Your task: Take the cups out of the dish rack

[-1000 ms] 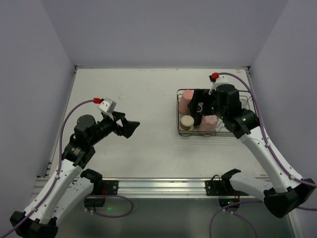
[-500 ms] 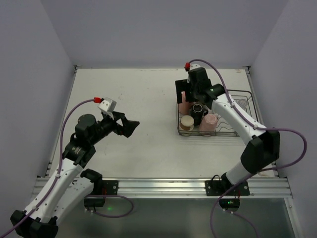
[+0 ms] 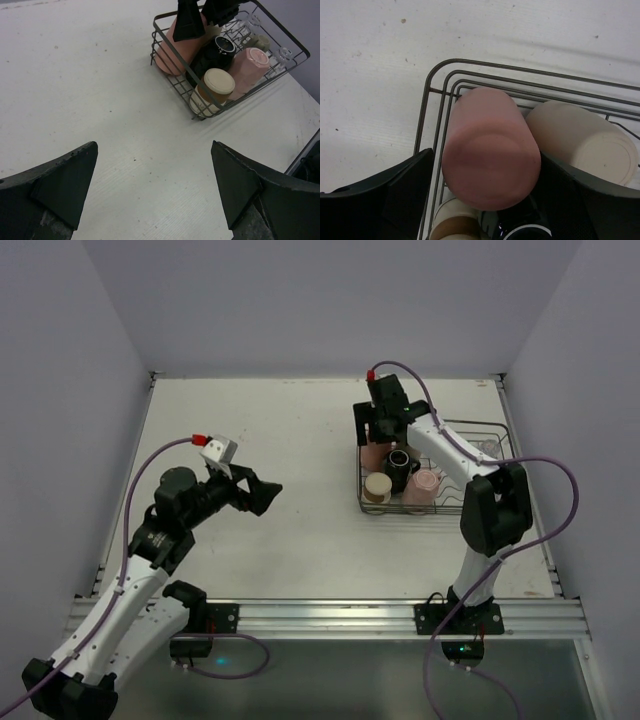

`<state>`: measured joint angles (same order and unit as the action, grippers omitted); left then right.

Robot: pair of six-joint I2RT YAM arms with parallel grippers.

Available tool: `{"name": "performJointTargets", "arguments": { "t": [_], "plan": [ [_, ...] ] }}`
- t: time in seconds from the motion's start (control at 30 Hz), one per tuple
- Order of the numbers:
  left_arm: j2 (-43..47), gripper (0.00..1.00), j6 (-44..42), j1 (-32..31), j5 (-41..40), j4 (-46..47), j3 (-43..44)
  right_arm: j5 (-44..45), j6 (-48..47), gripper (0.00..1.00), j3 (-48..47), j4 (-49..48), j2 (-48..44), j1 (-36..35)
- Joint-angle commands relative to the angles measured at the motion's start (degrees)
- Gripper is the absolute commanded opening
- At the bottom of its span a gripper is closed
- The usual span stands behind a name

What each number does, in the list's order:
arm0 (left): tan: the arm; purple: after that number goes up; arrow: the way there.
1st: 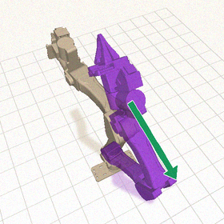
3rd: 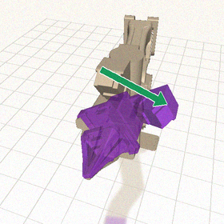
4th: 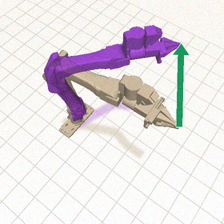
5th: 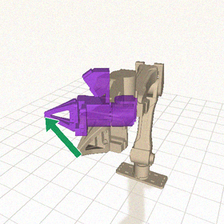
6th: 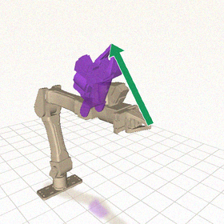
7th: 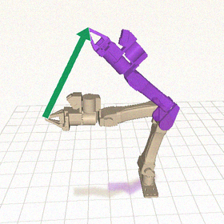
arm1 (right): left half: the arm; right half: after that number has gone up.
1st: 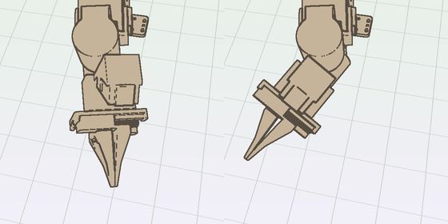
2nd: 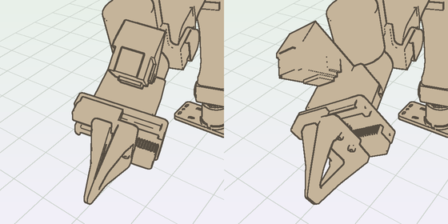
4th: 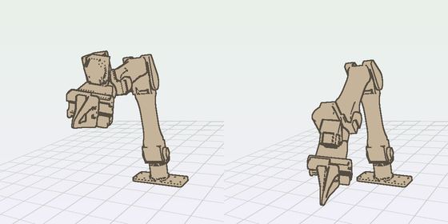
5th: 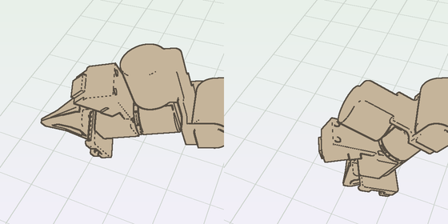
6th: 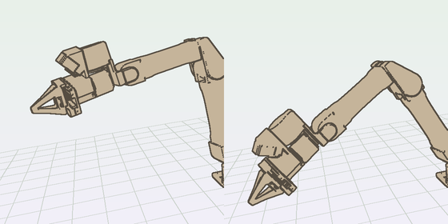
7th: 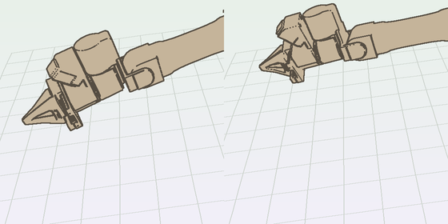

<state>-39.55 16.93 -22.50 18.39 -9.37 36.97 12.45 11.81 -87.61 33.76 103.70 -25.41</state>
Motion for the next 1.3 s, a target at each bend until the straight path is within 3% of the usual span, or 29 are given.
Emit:
{"name": "performJointTargets", "arguments": {
  "t": [0.0, 0.07, 0.1, 0.17, 0.2, 0.3, 0.53, 0.7, 0.83, 0.93, 1.07, 1.27],
  "plan": [
    [-0.3, 1.00, -0.2, 0.7, 0.0, -0.1, 2.3, 0.5, -0.4, 0.81, -3.4, -2.9, 1.4, 1.0],
    [-0.3, 1.00, 0.6, 0.9, -0.6, 0.0, 2.2, 0.6, -0.3, 0.75, -3.4, -3.3, 1.9, 1.1],
    [-0.4, 1.00, 0.9, 1.0, -1.1, 0.5, 2.1, 1.1, -0.3, 0.65, -3.4, -3.5, 1.9, 1.2],
    [-1.1, 1.00, 2.5, 1.0, -2.2, 0.8, 2.1, 2.7, -0.1, 0.58, -2.5, -4.5, 0.9, 1.2],
    [-1.4, 1.00, 2.7, 1.2, -1.2, 1.1, 2.2, 2.9, -0.4, 0.49, -1.8, -6.6, -1.4, 1.2],
    [-2.5, 1.00, 2.8, 1.2, 0.5, 1.7, 2.6, 3.5, -0.6, 0.41, 1.5, -11.4, -7.7, 1.1],
    [-4.9, 1.00, 10.0, 1.2, 7.6, 5.4, 4.0, 0.6, 0.3, 0.37, 6.0, -14.0, -20.8, 1.0],
    [-6.4, 1.00, 20.0, 1.2, 14.7, 17.7, 1.1, -5.2, 5.9, 0.30, 12.9, -17.9, -31.8, 0.4],
    [-9.4, 0.93, 33.6, 1.1, 21.0, 36.0, -5.1, -22.9, 15.1, 0.31, 27.7, -32.4, -44.5, -0.7],
    [-11.3, 0.90, 39.1, 0.7, 22.4, 44.0, -8.1, -33.5, 23.6, 0.31, 35.5, -42.7, -49.8, -1.0],
    [-12.6, 0.87, 41.5, -0.3, 22.4, 47.8, -9.0, -40.5, 30.5, 0.32, 40.4, -49.7, -51.8, -2.1],
    [-14.3, 0.80, 44.2, -1.8, 22.9, 53.4, -10.2, -42.2, 33.3, 0.32, 42.2, -53.6, -47.7, -5.2]
  ]
}}
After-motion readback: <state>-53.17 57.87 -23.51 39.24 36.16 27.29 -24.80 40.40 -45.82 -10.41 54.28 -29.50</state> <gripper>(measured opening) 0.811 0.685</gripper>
